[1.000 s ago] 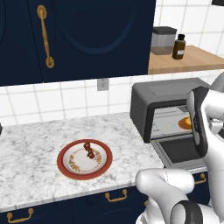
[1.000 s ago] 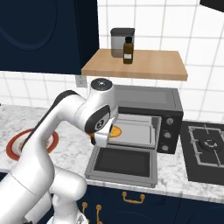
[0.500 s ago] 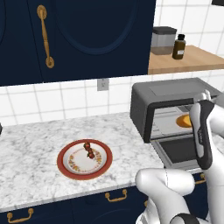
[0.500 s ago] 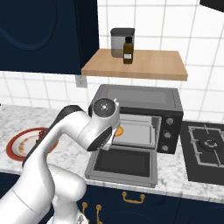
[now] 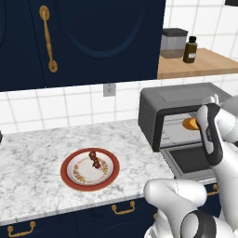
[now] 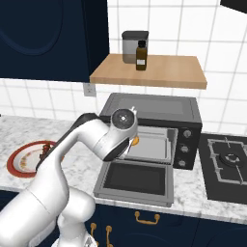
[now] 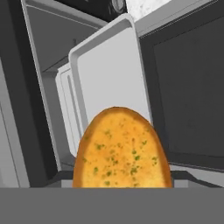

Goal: Pick up the kebab skewer and baguette bread, and place them inside the toaster oven. Close the toaster oven door and start by setting the timer.

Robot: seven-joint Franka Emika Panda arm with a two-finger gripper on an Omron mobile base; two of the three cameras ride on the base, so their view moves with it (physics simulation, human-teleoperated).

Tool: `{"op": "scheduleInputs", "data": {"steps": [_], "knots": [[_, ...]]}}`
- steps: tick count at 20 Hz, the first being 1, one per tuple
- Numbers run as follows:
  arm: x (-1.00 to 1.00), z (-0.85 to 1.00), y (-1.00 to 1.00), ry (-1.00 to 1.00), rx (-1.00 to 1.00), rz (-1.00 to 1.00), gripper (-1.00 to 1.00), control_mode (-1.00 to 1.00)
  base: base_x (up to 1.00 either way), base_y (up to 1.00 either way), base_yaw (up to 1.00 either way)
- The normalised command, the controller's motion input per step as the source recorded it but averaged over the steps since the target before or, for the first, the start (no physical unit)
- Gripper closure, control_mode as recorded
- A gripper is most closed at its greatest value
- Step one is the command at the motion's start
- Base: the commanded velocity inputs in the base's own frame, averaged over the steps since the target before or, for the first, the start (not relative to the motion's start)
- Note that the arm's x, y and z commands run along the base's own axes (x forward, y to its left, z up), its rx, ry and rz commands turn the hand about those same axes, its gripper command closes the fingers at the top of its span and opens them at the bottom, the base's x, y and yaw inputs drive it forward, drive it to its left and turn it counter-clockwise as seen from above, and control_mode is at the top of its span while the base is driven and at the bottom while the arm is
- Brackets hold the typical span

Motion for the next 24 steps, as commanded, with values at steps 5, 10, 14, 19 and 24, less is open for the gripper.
{"op": "scheduleInputs", "data": {"steps": [5, 10, 14, 19, 24], "knots": [[0.08, -0.57, -0.01, 0.0, 0.0, 0.0, 1.0, -1.0, 0.0, 0.0, 0.0], [0.19, -0.39, -0.01, 0.0, 0.0, 0.0, 1.0, -1.0, 0.0, 0.0, 0.0], [0.39, 0.0, 0.0, 0.0, 0.01, 0.0, 1.0, -1.0, 0.0, 0.0, 0.0], [0.26, -0.01, -0.04, 0.0, 0.0, 0.01, 1.0, -1.0, 0.0, 0.0, 0.0], [0.17, -0.13, -0.04, 0.0, 0.0, 0.05, 1.0, -1.0, 0.0, 0.0, 0.0]]}}
